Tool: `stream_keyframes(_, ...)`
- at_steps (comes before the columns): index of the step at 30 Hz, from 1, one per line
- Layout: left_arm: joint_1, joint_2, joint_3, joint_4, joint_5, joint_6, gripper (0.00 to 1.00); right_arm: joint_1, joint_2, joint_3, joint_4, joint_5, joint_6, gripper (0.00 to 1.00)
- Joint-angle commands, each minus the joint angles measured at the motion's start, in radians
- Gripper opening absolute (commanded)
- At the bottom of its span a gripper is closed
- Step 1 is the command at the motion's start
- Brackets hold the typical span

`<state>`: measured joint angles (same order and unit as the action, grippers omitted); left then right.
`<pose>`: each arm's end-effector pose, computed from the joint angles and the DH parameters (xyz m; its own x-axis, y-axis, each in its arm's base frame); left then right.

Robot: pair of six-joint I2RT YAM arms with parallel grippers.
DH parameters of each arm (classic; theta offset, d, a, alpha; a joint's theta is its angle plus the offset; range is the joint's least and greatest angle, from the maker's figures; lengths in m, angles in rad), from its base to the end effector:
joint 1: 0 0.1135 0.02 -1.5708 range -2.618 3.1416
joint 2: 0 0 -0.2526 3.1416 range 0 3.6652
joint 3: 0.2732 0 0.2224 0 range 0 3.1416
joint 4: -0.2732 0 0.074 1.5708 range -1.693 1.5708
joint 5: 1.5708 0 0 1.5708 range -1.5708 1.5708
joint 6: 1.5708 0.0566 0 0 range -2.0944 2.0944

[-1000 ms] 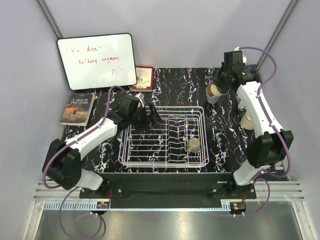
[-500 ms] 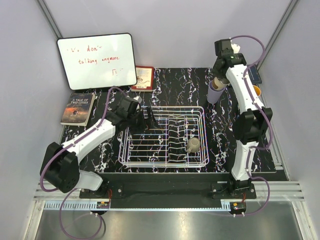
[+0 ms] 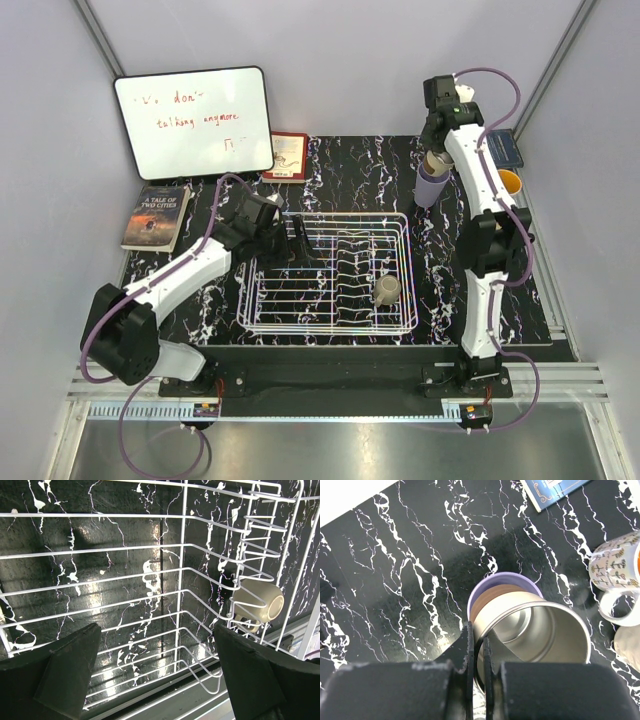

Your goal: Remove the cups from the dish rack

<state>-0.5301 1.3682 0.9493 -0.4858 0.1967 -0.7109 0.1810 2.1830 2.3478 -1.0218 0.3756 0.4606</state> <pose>0.2267 -0.1457 0.2268 -0.9056 -0.2110 -0.3680 0.0121 0.8543 -0.5196 0.4459 0.0605 0.3188 -0.6355 0.3041 -0.7097 0.3921 0.9189 0.0426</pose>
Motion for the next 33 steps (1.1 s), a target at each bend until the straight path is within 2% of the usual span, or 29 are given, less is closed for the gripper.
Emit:
stream_keyframes(1, -0.001, 0.012, 0.039, 0.001, -0.020, 0.014, 0.99, 0.002, 0.041, 0.064, 0.008, 0.028, 0.001, 0.00)
stream_keyframes(14, -0.001, 0.046, 0.049, -0.004, -0.017, 0.016, 0.99, 0.002, 0.106, 0.070, -0.003, 0.017, -0.013, 0.02)
stream_keyframes(16, -0.001, 0.046, 0.049, -0.002, -0.019, 0.019, 0.99, 0.002, 0.112, 0.079, -0.001, 0.006, -0.011, 0.14)
stream_keyframes(17, -0.001, 0.048, 0.048, -0.004, -0.020, 0.021, 0.99, 0.002, 0.113, 0.085, -0.003, 0.000, -0.010, 0.24)
stream_keyframes(21, -0.001, 0.052, 0.049, -0.004, -0.020, 0.021, 0.99, 0.002, 0.098, 0.125, -0.003, 0.000, -0.004, 0.46)
stream_keyframes(24, -0.001, 0.058, 0.054, -0.004, -0.019, 0.022, 0.99, 0.002, 0.072, 0.140, -0.001, 0.002, -0.002, 0.55)
stream_keyframes(28, -0.002, 0.058, 0.060, -0.005, -0.016, 0.025, 0.99, 0.006, 0.002, 0.140, -0.003, -0.021, 0.019, 0.60)
stream_keyframes(30, -0.002, 0.055, 0.068, -0.005, -0.013, 0.030, 0.99, 0.020, -0.063, 0.131, -0.004, -0.066, 0.023, 0.62)
stream_keyframes(33, -0.011, 0.060, 0.091, -0.004, 0.007, 0.039, 0.99, 0.043, -0.184, 0.063, -0.001, -0.164, 0.041, 0.69)
